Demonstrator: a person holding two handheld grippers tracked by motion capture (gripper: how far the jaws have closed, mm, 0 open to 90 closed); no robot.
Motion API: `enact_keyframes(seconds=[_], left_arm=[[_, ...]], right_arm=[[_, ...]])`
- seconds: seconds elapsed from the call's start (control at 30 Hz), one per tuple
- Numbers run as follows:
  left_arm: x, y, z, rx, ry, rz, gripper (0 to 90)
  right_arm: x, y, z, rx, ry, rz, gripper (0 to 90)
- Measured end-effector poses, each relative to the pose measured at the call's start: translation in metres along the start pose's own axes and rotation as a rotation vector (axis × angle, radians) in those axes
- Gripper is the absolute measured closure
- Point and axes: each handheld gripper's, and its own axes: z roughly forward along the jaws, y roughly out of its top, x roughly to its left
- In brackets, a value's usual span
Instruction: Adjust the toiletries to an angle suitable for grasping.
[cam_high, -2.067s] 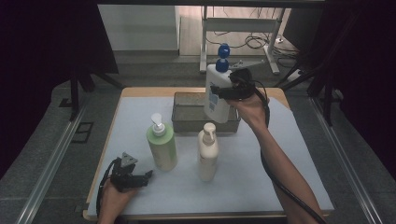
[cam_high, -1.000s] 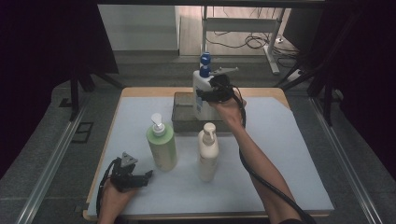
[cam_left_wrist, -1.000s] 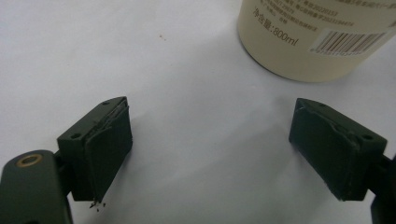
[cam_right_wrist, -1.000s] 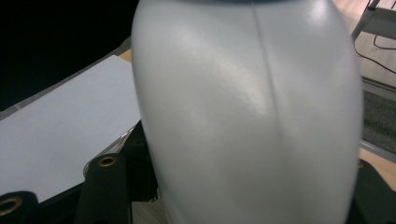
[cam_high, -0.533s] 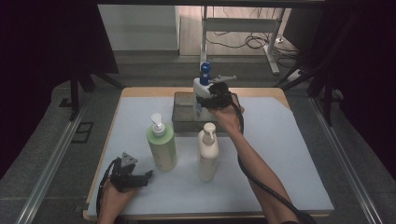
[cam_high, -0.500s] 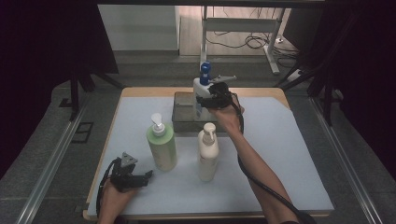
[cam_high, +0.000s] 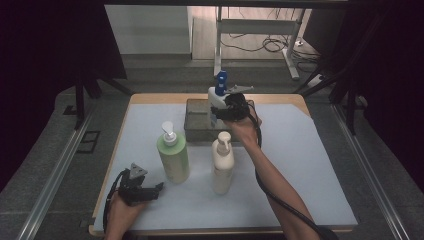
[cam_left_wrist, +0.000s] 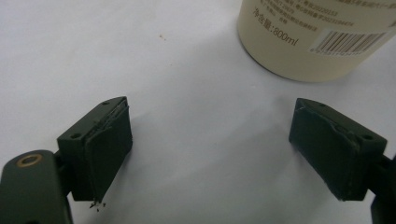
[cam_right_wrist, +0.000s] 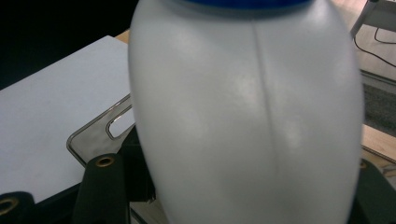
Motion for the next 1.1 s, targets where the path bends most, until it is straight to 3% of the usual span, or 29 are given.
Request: enact_keyframes(seconds=[0.53, 1.1], left_arm=[[0.0, 0.0, 0.0, 0.0, 0.0, 0.0, 13.3], [0.0, 0.0, 0.0, 0.0, 0.001, 0.001, 13.3]], right_arm=[[-0.001, 0.003, -0.009, 0.029, 0.026, -0.047, 35.8], [-0.01, -0.011, -0.036, 0.035, 0.096, -0.029, 35.3]])
